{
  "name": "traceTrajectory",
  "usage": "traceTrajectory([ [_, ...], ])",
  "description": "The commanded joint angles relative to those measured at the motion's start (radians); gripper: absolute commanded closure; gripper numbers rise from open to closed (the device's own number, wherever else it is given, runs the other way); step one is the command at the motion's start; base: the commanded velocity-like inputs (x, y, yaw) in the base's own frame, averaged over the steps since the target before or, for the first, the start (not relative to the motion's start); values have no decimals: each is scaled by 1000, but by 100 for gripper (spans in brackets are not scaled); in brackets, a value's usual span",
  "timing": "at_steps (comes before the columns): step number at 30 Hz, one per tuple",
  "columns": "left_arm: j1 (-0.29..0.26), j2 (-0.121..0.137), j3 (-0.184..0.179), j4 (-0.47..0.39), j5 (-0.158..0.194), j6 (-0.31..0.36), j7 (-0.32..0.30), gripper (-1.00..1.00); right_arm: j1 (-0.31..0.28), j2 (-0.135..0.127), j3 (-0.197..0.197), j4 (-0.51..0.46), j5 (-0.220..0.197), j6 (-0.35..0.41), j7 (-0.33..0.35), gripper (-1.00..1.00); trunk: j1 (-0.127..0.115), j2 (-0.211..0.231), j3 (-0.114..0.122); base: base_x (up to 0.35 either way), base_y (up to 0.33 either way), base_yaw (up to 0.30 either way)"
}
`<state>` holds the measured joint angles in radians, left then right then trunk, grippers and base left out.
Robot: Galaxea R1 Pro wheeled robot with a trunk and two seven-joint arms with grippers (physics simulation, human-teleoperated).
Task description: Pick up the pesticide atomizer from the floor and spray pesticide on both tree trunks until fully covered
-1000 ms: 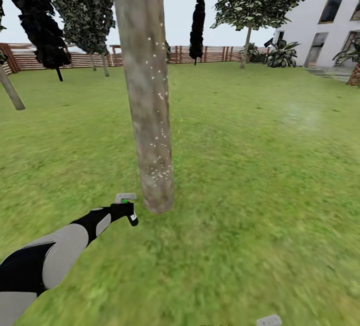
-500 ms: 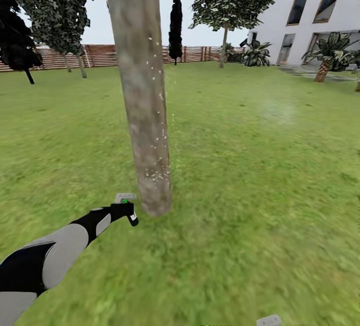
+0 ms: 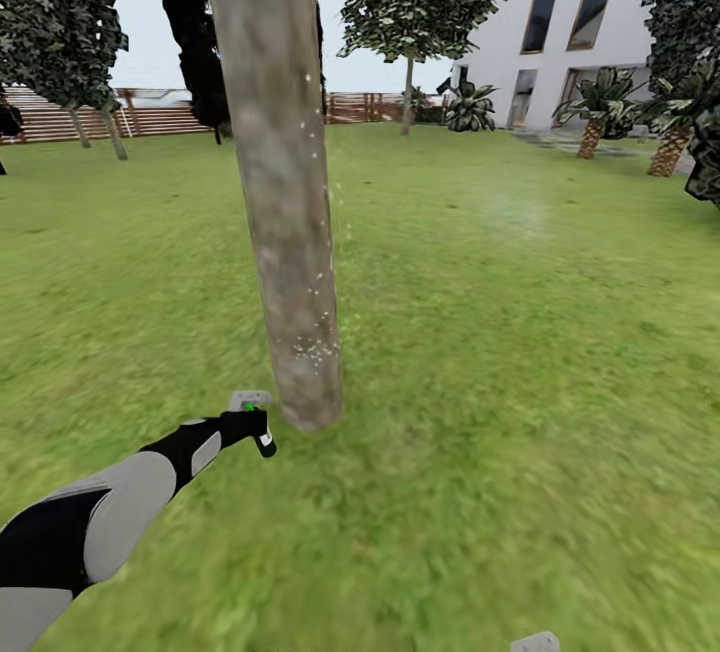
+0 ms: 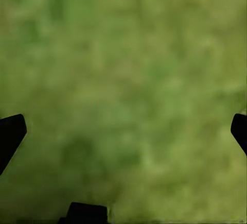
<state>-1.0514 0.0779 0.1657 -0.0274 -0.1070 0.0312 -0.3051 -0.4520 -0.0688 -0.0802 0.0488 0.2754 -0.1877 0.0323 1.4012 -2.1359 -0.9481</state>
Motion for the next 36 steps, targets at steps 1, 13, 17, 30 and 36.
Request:
traceTrajectory([
  [1,3,0,11,-2,-10,4,-4,100,-2,1,-9,5,7,-7,1,-100,0,0,-1,-133,350,-287],
  [13,18,2,11,-2,-11,6,1,100,-2,6,-9,5,6,-7,1,-100,0,0,-1,-21,350,-296],
  [17,32,2,11,-2,-11,5,1,100,-2,6,-9,5,6,-7,1,-100,0,0,-1,0,331,-282],
  [30,37,-14,0,-28,-7,14,-3,100,-2,5,-9,5,7,-9,-2,-100,0,0,-1,-33,149,-51],
  [36,37,-14,7,-278,-8,312,54,100,-2,4,-9,5,7,-8,-4,-100,0,0,-1,0,0,0],
])
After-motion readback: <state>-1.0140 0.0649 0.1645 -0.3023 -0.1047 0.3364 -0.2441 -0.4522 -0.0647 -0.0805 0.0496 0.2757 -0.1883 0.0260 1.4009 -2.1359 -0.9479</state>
